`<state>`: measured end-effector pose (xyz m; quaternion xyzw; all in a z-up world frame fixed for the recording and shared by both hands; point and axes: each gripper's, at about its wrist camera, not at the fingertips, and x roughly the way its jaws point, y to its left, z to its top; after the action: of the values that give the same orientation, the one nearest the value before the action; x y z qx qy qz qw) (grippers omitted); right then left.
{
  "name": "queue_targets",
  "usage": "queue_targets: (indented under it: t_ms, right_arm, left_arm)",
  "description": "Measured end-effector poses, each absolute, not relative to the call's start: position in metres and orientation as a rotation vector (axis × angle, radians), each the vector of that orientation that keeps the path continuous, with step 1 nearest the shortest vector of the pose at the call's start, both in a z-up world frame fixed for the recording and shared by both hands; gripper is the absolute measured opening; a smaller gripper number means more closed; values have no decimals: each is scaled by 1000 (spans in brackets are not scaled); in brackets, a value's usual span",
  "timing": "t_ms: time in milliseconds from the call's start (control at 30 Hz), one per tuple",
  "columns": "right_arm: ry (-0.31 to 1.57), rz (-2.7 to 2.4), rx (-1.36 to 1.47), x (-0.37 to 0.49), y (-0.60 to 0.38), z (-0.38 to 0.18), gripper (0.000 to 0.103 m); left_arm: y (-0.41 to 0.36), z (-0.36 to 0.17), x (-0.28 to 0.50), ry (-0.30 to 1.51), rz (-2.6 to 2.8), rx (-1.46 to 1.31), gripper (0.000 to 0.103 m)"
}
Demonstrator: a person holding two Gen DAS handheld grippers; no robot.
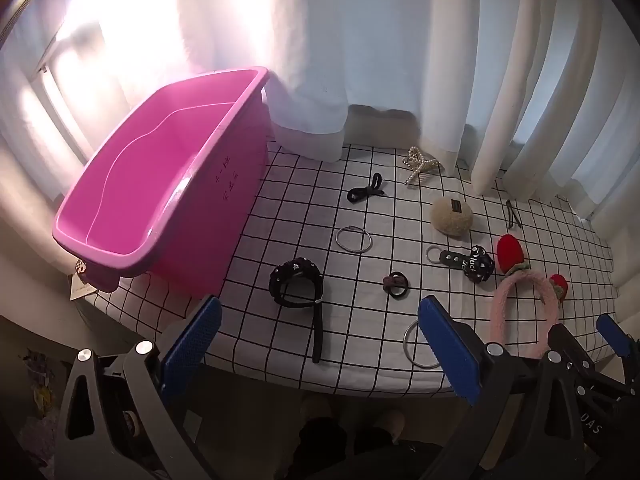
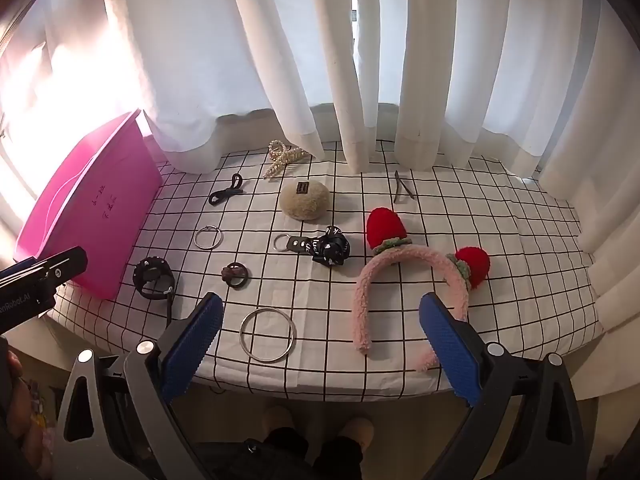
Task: Organize jewelry
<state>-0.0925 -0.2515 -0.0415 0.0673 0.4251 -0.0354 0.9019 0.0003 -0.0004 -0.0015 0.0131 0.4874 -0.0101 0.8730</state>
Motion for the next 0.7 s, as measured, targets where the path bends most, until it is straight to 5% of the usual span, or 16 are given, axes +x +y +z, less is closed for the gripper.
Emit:
queue_targets:
  t_ms: [700]
  right_arm:
    - [882,-71,155,-89,-256,-42,94]
  left_arm:
    - [-2,-5,5,1017,-12,63,97]
